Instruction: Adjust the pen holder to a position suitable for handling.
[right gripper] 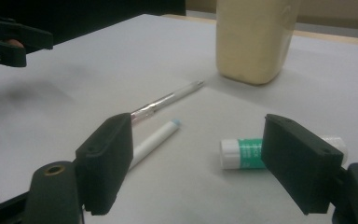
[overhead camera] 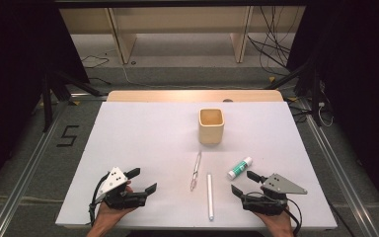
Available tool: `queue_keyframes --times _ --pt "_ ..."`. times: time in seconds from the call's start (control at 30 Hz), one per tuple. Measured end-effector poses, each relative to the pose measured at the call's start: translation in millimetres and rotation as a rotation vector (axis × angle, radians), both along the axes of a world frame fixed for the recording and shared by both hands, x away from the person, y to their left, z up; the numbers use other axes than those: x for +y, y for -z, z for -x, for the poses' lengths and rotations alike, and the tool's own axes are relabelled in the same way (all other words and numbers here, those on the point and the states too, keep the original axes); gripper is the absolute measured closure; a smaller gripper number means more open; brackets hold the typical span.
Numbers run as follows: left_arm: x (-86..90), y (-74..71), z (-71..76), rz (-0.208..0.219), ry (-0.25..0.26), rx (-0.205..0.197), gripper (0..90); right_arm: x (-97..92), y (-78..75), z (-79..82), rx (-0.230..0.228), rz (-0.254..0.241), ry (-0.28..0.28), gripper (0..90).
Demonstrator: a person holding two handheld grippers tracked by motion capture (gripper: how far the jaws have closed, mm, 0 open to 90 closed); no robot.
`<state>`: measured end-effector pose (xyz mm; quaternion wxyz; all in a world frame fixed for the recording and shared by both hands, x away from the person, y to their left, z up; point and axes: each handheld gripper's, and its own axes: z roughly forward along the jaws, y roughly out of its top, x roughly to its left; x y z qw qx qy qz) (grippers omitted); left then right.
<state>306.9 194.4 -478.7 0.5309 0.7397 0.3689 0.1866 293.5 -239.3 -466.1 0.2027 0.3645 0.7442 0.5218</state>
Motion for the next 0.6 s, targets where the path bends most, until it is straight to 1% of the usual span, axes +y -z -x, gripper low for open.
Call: queue_keyframes --times 0.23,0.37,0.5,0.6 --pt "0.1 0.0 0.0 0.004 -0.003 0.001 16.7 -2.6 -3.8 -2.9 -0.003 -0.004 0.018 26.5" --pt "0.1 0.4 -0.4 0.006 -0.006 0.004 16.7 -4.9 -8.6 -6.3 -0.017 -0.009 0.032 27.2" --pt "-0.4 0.7 -0.6 0.001 -0.009 0.004 16.7 -6.9 -14.9 -14.4 -0.025 0.003 0.052 27.9" --pt "-0.3 0.8 -0.8 -0.001 -0.011 0.005 16.7 -9.1 -20.8 -24.2 -0.021 -0.004 0.064 28.1"
